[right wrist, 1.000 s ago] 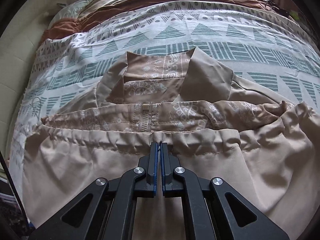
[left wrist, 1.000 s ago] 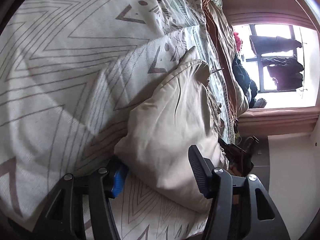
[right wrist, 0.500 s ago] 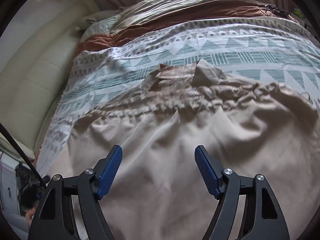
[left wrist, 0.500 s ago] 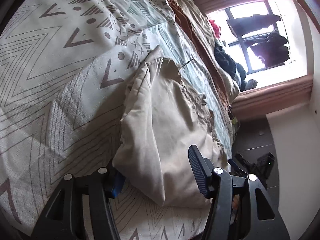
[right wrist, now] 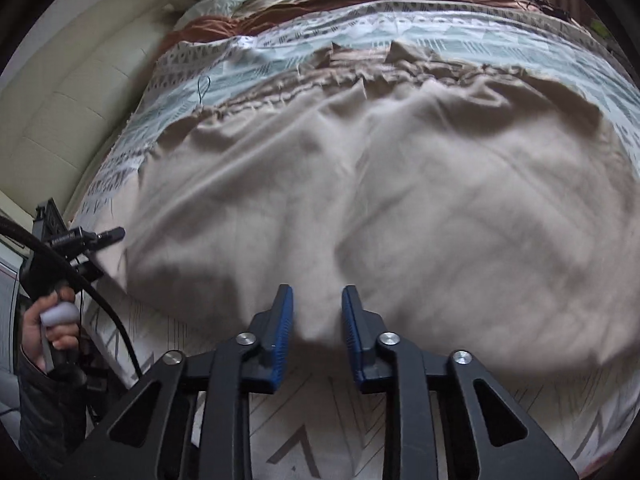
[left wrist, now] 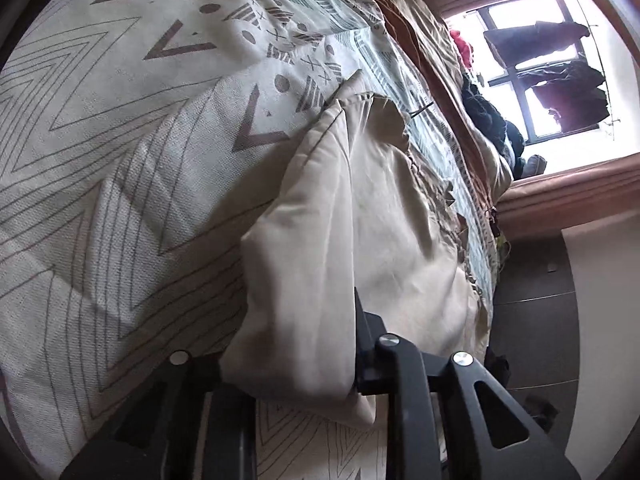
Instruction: Fold large clothes
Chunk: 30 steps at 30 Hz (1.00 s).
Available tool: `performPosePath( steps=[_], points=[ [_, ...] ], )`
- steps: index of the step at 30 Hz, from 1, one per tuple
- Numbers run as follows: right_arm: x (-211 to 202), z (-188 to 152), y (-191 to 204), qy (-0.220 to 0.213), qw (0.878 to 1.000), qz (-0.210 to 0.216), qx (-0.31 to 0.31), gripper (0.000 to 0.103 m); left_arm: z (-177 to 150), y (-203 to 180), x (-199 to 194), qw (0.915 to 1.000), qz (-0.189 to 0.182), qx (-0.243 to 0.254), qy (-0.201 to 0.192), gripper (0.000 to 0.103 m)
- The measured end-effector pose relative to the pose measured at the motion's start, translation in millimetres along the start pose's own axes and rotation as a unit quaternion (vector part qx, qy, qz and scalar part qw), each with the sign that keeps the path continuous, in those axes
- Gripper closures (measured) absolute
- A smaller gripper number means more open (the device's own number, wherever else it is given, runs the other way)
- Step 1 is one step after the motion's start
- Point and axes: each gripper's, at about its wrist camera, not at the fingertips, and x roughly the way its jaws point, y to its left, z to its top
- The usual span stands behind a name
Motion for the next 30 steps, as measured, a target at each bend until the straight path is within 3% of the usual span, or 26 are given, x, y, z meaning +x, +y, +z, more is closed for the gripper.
performPosePath(
  steps=[5,8,12,30],
  points=[
    [-6,-2,29,-0.011,0.999,-0.005,-0.035,0.084,-2,-1,-4,0.9999,-0.01,-0.008,-0.007,0.083],
    [10,-2,35,0.006,0.998,-0.037,-0.055,0.084,-2,-1,-4,0.9999,-0.012,-0.009,-0.007,0.083],
    [37,-2,26,0.025,0.997,-0.058,-0.031,0.087,-3,0,-7,0.9997,-0.018,-0.012,-0.008,0.083],
    [103,104,0,0.006,0.997,-0.08,0.004,0.088,-5,11,-5,0.9986,-0.016,-0.05,-0.002,0.083]
  ],
)
